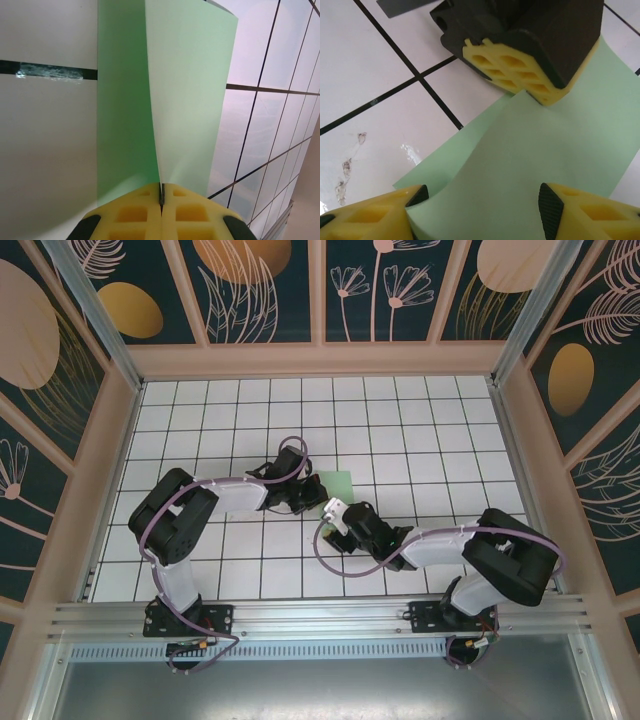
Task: Fold a paper plane with a square sheet of paper (pick it up from the middle)
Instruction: Fold the triangle a second time at the center of the table.
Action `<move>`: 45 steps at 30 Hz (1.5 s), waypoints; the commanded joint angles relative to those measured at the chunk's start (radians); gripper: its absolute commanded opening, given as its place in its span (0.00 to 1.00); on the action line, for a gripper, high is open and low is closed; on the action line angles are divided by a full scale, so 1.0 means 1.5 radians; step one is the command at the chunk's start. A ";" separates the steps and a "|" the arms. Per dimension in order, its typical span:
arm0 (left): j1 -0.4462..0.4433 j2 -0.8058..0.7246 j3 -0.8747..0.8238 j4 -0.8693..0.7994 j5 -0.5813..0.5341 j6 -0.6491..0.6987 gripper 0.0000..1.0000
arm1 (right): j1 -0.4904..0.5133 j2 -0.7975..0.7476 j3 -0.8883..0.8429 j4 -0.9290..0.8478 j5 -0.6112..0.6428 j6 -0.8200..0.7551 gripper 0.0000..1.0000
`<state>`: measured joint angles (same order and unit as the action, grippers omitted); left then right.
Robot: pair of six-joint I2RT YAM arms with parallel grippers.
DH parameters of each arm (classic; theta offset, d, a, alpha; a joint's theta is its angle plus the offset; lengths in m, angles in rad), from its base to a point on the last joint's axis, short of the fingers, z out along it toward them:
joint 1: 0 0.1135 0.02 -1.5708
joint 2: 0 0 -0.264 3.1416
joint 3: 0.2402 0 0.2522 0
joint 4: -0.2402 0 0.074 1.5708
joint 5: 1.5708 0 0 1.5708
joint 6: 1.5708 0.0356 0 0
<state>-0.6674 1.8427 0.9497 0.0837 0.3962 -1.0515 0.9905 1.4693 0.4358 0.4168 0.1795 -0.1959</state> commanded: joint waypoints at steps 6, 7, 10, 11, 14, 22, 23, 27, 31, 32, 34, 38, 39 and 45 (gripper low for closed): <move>0.004 -0.001 0.044 -0.055 -0.010 0.021 0.04 | 0.004 0.002 0.005 0.027 -0.006 0.011 0.45; 0.004 -0.001 0.046 -0.057 -0.011 0.022 0.04 | 0.004 0.000 0.005 0.026 -0.005 0.012 0.42; 0.004 0.004 0.048 -0.057 -0.012 0.022 0.04 | 0.005 -0.011 0.000 0.031 -0.006 0.018 0.36; 0.004 0.006 0.050 -0.058 -0.012 0.023 0.04 | 0.003 -0.016 0.000 0.031 -0.010 0.020 0.34; 0.004 0.011 0.052 -0.059 -0.011 0.023 0.04 | 0.001 -0.022 -0.001 0.027 -0.011 0.023 0.28; 0.003 0.005 0.057 -0.065 -0.028 0.027 0.21 | -0.026 -0.023 0.016 -0.007 -0.058 0.056 0.06; 0.004 0.001 0.058 -0.066 -0.033 0.029 0.25 | -0.033 -0.023 0.019 -0.013 -0.073 0.062 0.05; 0.005 -0.027 0.062 -0.093 -0.084 0.039 0.46 | -0.073 -0.024 0.037 -0.037 -0.160 0.110 0.03; 0.004 -0.081 0.046 -0.113 -0.167 0.037 0.65 | -0.126 -0.023 0.062 -0.046 -0.293 0.184 0.02; 0.005 -0.106 0.037 -0.113 -0.189 0.032 0.67 | -0.139 -0.018 0.075 -0.056 -0.328 0.201 0.02; 0.006 -0.143 0.019 -0.109 -0.225 0.022 0.72 | -0.166 -0.004 0.103 -0.076 -0.388 0.244 0.02; 0.005 -0.201 -0.024 -0.101 -0.277 0.033 0.76 | -0.215 0.049 0.158 -0.093 -0.510 0.341 0.03; 0.005 -0.209 -0.030 -0.097 -0.280 0.042 0.76 | -0.225 0.069 0.170 -0.093 -0.542 0.355 0.03; 0.005 -0.197 -0.050 -0.034 -0.190 0.084 0.62 | -0.276 0.169 0.218 -0.092 -0.621 0.402 0.05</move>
<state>-0.6647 1.5280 0.9005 -0.0284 0.0559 -0.9714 0.6056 1.6768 0.7341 0.3027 -0.6212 0.3302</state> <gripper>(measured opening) 0.630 0.069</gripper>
